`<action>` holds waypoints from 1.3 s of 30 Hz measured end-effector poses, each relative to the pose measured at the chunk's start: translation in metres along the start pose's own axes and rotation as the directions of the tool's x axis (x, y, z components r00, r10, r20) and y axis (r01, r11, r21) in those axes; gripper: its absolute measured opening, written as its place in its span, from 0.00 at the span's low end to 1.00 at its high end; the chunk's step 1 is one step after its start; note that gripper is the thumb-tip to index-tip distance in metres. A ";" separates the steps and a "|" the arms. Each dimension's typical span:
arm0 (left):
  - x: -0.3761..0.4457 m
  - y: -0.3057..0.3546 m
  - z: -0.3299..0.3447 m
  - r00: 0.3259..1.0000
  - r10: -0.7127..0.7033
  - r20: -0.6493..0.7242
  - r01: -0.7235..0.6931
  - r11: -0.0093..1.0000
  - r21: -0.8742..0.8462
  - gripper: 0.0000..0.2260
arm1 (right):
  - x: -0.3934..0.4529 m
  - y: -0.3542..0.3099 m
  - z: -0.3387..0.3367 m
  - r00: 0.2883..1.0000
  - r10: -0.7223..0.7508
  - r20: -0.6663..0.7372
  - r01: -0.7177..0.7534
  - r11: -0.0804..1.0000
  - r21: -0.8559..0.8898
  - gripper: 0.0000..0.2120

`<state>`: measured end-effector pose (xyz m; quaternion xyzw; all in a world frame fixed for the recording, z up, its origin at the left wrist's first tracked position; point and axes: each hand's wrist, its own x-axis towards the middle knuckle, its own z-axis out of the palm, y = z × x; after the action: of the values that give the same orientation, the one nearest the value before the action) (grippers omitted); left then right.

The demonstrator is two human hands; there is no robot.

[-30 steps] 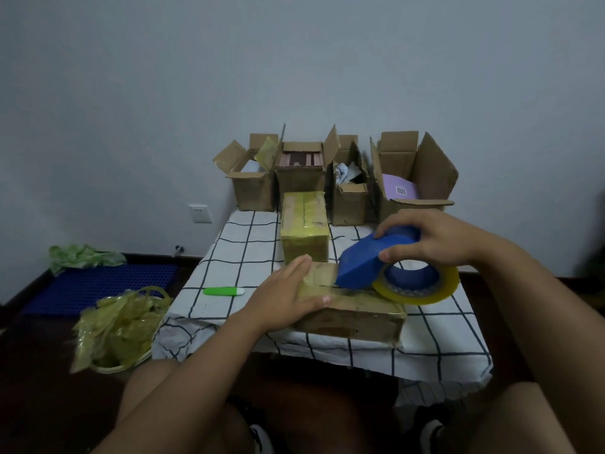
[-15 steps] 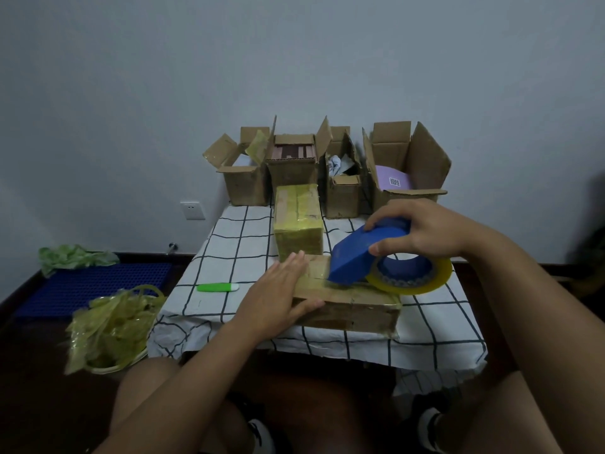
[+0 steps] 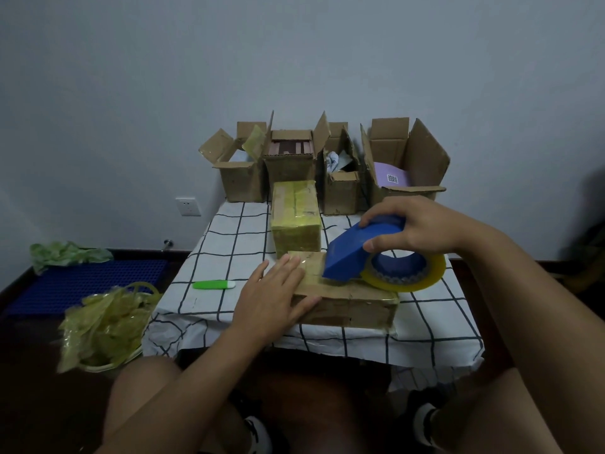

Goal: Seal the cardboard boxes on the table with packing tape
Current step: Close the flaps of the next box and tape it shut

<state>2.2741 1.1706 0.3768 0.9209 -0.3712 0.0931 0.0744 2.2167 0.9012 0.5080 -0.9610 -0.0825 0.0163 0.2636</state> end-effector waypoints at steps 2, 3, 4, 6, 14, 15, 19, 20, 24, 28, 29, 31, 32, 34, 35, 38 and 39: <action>0.001 -0.003 0.000 1.000 0.026 0.016 -0.026 1.000 0.011 0.42 | 0.000 0.000 0.001 1.000 0.002 0.003 -0.002 1.000 -0.010 0.14; 0.002 -0.004 0.001 0.999 0.037 0.025 -0.037 0.999 0.014 0.40 | 0.001 -0.001 0.001 1.000 0.003 0.006 -0.003 1.000 -0.015 0.14; 0.003 -0.006 0.003 0.998 0.047 0.030 -0.047 0.999 0.020 0.39 | 0.002 -0.002 0.001 1.000 0.003 0.008 -0.003 1.000 -0.017 0.15; 0.004 -0.007 0.005 0.997 0.072 0.019 -0.073 0.996 0.044 0.37 | 0.003 -0.005 0.000 1.000 0.005 0.010 -0.005 1.000 -0.012 0.15; -0.001 -0.038 -0.013 0.995 0.064 -0.071 -0.058 0.995 0.080 0.34 | 0.020 -0.029 0.001 0.998 -0.048 -0.047 0.047 0.999 -0.011 0.18; -0.005 -0.044 -0.013 0.997 0.056 -0.060 -0.051 0.995 0.082 0.35 | 0.026 -0.033 0.005 0.997 -0.063 -0.035 0.062 0.998 -0.015 0.17; -0.019 -0.056 -0.014 0.998 0.036 -0.058 -0.032 0.997 0.069 0.32 | 0.042 -0.042 0.022 0.997 -0.076 0.017 0.076 0.997 -0.002 0.17; -0.020 -0.056 -0.015 0.997 0.036 -0.064 -0.030 0.996 0.084 0.31 | 0.044 -0.044 0.023 0.997 -0.073 0.029 0.074 0.997 -0.007 0.17; -0.013 -0.039 -0.019 0.999 0.031 -0.014 -0.029 0.991 0.128 0.40 | 0.048 -0.049 0.023 0.995 -0.069 0.075 0.074 0.996 -0.055 0.17; -0.007 -0.029 -0.010 1.000 -0.019 0.001 0.018 0.995 0.100 0.47 | 0.051 -0.051 0.027 0.995 -0.070 0.070 0.077 0.992 -0.095 0.17; -0.007 -0.028 -0.008 0.999 -0.033 0.007 0.032 0.994 0.106 0.48 | 0.051 -0.051 0.027 0.995 -0.074 0.066 0.081 0.992 -0.100 0.17; -0.007 -0.029 -0.005 0.999 -0.046 0.005 0.045 0.993 0.105 0.48 | 0.050 -0.048 0.024 0.995 -0.078 0.056 0.083 0.992 -0.096 0.17; -0.007 -0.030 -0.004 0.999 -0.045 0.001 0.045 0.994 0.101 0.46 | 0.050 -0.045 0.022 0.996 -0.078 0.048 0.082 0.993 -0.086 0.18; -0.007 -0.031 -0.002 0.999 -0.043 0.000 0.043 0.995 0.090 0.44 | 0.047 -0.039 0.017 0.996 -0.076 0.045 0.079 0.994 -0.072 0.18; -0.007 -0.032 -0.002 0.999 -0.041 0.003 0.040 0.995 0.088 0.43 | 0.046 -0.037 0.015 0.996 -0.076 0.051 0.080 0.994 -0.072 0.18; -0.008 -0.034 -0.001 0.999 -0.038 0.016 0.037 0.996 0.085 0.43 | 0.044 -0.034 0.012 0.995 -0.075 0.066 0.079 0.995 -0.066 0.17; -0.008 -0.034 -0.001 0.999 -0.043 0.019 0.041 0.996 0.084 0.43 | 0.043 -0.034 0.011 0.995 -0.074 0.066 0.078 0.995 -0.056 0.16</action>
<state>2.2920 1.2001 0.3735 0.9317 -0.3484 0.0973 0.0337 2.2530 0.9424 0.5161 -0.9634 -0.1277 0.0345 0.2330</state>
